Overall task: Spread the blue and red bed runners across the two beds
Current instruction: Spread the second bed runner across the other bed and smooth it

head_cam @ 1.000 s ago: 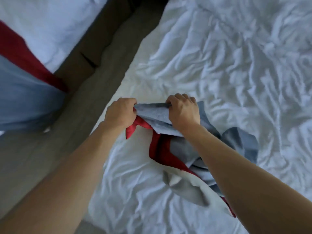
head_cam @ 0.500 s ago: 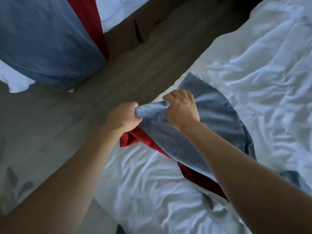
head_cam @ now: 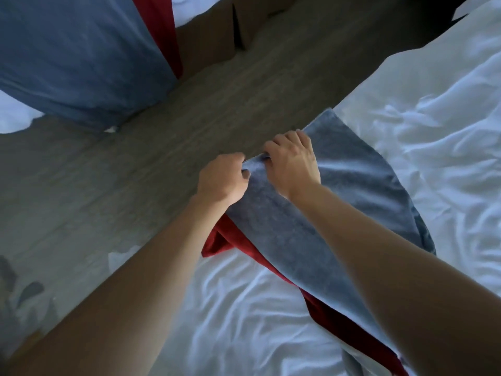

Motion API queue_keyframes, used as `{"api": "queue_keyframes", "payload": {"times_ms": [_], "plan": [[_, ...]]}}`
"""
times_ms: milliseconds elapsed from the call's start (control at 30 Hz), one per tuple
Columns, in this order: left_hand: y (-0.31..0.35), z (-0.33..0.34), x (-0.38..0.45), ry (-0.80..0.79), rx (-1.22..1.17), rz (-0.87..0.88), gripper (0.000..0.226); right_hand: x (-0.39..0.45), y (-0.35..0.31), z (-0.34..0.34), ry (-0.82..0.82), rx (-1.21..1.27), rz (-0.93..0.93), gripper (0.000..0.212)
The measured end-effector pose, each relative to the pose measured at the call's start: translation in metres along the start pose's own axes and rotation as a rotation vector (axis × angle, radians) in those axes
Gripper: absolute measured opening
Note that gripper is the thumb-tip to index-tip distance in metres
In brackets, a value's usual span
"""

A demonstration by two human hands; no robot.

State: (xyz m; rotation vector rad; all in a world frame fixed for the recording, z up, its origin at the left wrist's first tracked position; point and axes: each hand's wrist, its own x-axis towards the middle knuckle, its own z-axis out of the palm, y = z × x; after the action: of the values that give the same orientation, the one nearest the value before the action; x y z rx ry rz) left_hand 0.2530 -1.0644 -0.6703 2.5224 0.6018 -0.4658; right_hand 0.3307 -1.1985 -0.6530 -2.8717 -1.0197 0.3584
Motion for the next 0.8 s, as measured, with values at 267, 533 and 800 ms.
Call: {"api": "queue_keyframes", "payload": {"times_ms": [267,533,800], "plan": [[-0.019,0.014,-0.004,-0.077,-0.058,-0.096,0.030,-0.001,0.004,0.003,-0.021,0.052,0.015,0.038],[-0.022,0.010,0.021,-0.048,-0.009,-0.185,0.020,-0.038,0.035,0.005,0.012,0.049,0.090,0.034],[0.059,0.040,-0.028,0.069,-0.030,0.239,0.041,-0.088,0.036,0.002,0.010,0.090,0.159,0.029]]}}
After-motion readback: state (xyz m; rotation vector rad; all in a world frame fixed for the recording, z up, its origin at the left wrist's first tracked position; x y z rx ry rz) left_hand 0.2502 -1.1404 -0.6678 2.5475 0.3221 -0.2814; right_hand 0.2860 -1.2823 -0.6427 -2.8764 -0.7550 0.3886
